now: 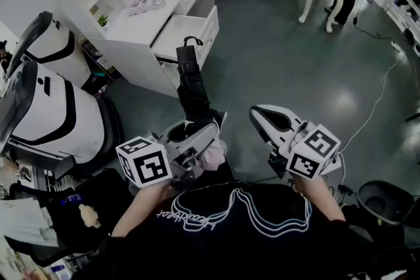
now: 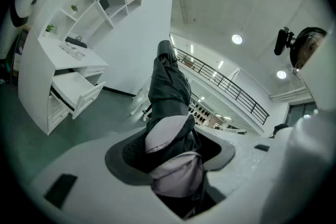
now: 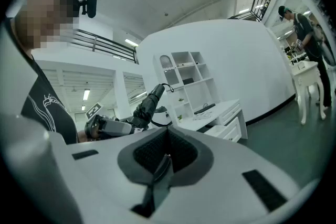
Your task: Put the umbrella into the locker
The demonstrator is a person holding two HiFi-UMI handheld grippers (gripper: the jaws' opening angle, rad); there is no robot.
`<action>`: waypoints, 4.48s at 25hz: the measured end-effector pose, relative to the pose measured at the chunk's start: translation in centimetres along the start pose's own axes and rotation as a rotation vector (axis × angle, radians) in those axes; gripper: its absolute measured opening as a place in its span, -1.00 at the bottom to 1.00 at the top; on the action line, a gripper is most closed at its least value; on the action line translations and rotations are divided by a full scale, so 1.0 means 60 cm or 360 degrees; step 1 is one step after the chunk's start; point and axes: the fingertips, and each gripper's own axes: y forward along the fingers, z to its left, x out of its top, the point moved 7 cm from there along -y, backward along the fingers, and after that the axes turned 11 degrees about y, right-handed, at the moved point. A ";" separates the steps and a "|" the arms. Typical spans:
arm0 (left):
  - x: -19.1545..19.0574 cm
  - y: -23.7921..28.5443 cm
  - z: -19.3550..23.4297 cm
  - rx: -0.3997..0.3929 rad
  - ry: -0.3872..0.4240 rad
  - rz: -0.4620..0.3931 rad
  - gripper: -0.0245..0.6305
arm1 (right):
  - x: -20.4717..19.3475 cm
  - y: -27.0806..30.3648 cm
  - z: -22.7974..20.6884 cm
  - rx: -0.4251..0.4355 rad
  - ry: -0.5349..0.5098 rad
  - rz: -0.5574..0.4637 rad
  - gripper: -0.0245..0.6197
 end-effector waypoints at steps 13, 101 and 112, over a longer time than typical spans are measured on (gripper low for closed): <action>-0.014 0.027 -0.004 -0.0092 -0.0084 0.0040 -0.24 | -0.003 -0.037 -0.011 -0.0088 0.0041 -0.0059 -0.91; 0.124 0.482 1.018 0.0618 0.0031 0.1199 -0.24 | 0.244 0.742 -0.752 -0.0297 0.0419 0.0446 -0.91; 0.053 0.538 1.075 0.0600 0.0098 0.1408 -0.24 | 0.245 0.719 -0.823 -0.0425 0.0511 0.0480 -0.91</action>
